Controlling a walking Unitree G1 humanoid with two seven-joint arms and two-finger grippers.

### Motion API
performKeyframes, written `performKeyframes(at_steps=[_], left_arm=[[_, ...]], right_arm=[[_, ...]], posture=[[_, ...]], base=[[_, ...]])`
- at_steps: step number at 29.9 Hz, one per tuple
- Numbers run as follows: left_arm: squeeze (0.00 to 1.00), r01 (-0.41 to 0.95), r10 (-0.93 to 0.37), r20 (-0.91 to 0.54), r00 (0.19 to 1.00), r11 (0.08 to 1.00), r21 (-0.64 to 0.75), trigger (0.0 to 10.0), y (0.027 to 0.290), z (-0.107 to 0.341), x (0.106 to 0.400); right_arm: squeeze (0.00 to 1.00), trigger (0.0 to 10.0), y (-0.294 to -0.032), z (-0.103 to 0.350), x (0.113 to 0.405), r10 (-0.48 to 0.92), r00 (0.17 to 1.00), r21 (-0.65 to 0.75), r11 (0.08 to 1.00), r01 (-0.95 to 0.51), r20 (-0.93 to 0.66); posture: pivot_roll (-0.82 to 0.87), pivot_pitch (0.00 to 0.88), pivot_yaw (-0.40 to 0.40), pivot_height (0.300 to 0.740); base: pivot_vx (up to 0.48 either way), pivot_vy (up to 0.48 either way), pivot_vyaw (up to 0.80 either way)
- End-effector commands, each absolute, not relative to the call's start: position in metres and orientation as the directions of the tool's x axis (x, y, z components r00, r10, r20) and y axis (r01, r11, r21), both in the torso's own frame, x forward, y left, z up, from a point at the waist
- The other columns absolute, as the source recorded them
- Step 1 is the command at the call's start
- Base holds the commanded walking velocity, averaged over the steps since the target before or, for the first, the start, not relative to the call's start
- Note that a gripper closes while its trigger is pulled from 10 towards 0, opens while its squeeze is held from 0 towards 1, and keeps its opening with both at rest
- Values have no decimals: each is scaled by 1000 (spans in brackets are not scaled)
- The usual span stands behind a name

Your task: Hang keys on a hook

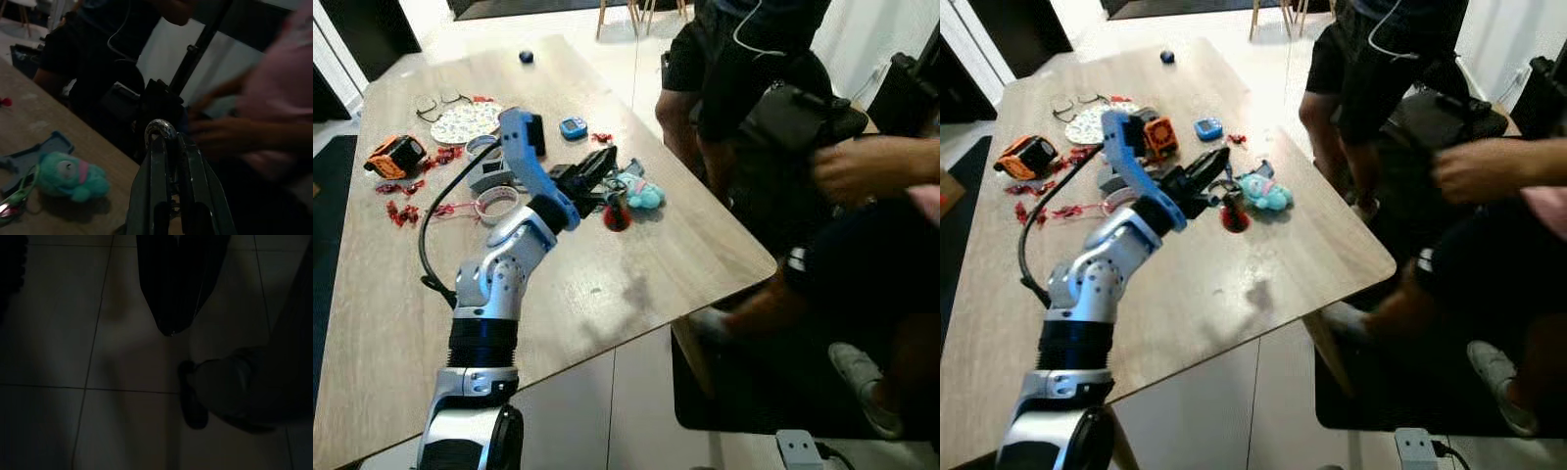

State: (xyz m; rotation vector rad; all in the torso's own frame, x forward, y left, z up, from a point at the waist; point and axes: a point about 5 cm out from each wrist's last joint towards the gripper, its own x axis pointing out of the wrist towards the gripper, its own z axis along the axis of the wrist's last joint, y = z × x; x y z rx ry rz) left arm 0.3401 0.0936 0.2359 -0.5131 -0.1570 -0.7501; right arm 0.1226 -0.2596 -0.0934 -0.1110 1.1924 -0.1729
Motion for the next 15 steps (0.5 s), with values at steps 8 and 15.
performKeyframes(at_steps=[8,15], left_arm=[[0,678,-607,308,733,613,-406,10000,89,226,340],[0,694,-611,331,719,607,-387,10000,89,234,341]], right_arm=[[0,10000,-250,-102,104,-171,305,-152,985,86,-937],[0,10000,-246,-101,110,-163,317,-154,987,52,-934]], posture=[[-134,4,80,740],[-122,0,95,740]], base=[[0,0,0],[0,0,0]])
